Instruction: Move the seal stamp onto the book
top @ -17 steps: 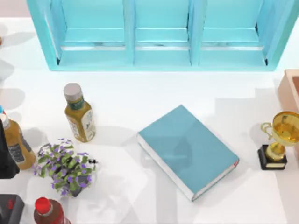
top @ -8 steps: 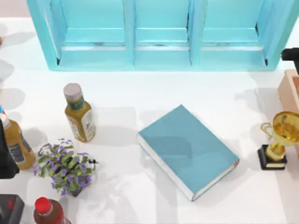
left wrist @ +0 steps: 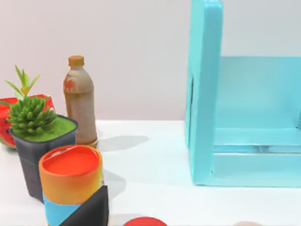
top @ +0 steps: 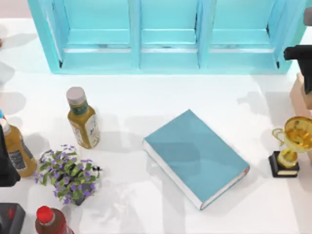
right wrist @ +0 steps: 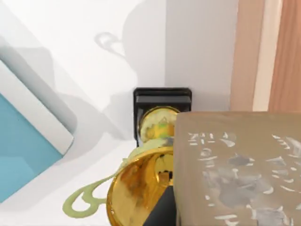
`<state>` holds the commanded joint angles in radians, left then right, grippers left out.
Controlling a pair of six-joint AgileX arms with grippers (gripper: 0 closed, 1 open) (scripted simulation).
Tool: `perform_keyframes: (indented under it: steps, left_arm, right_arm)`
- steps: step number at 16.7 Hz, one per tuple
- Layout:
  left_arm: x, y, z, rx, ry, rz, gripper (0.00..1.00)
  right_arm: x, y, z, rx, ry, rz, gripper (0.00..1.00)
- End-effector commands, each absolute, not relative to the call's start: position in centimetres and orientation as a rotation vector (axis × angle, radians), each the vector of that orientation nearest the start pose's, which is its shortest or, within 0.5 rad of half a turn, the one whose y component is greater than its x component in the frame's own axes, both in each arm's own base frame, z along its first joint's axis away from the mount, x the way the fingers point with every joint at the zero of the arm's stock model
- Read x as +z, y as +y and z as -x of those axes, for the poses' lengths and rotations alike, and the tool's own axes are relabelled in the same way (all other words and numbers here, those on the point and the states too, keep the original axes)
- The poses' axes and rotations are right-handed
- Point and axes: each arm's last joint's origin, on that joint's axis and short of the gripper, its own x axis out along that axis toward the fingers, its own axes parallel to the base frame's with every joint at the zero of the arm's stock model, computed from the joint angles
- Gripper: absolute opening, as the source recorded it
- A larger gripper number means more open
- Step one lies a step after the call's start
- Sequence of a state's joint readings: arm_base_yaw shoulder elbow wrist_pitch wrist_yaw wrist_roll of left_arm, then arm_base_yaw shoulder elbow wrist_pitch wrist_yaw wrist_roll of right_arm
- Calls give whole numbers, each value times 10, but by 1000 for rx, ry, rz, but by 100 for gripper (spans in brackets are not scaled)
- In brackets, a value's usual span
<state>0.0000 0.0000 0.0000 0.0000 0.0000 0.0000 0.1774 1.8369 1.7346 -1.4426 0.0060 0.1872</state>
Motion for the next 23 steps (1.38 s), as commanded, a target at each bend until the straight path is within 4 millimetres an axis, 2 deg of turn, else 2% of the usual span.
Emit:
perform_keyframes:
  steps: [2, 6, 10, 12, 15, 23]
  left_arm:
    - [160, -1, -106, 0, 0, 0, 100]
    - [160, -1, -106, 0, 0, 0, 100]
    - [160, -1, -106, 0, 0, 0, 100]
    - [160, -1, -106, 0, 0, 0, 100]
    - [160, -1, -106, 0, 0, 0, 100]
    - [160, -1, -106, 0, 0, 0, 100]
  right_arm:
    - [289, 89, -344, 7, 1507, -1, 0]
    - [278, 156, -342, 21, 1451, -26, 0]
    - [243, 220, -330, 1, 1490, -50, 0]
    - [222, 244, -322, -8, 1531, -34, 0]
    - [204, 258, -316, -13, 1564, -10, 0]
    - [209, 258, -316, -13, 1564, -10, 0]
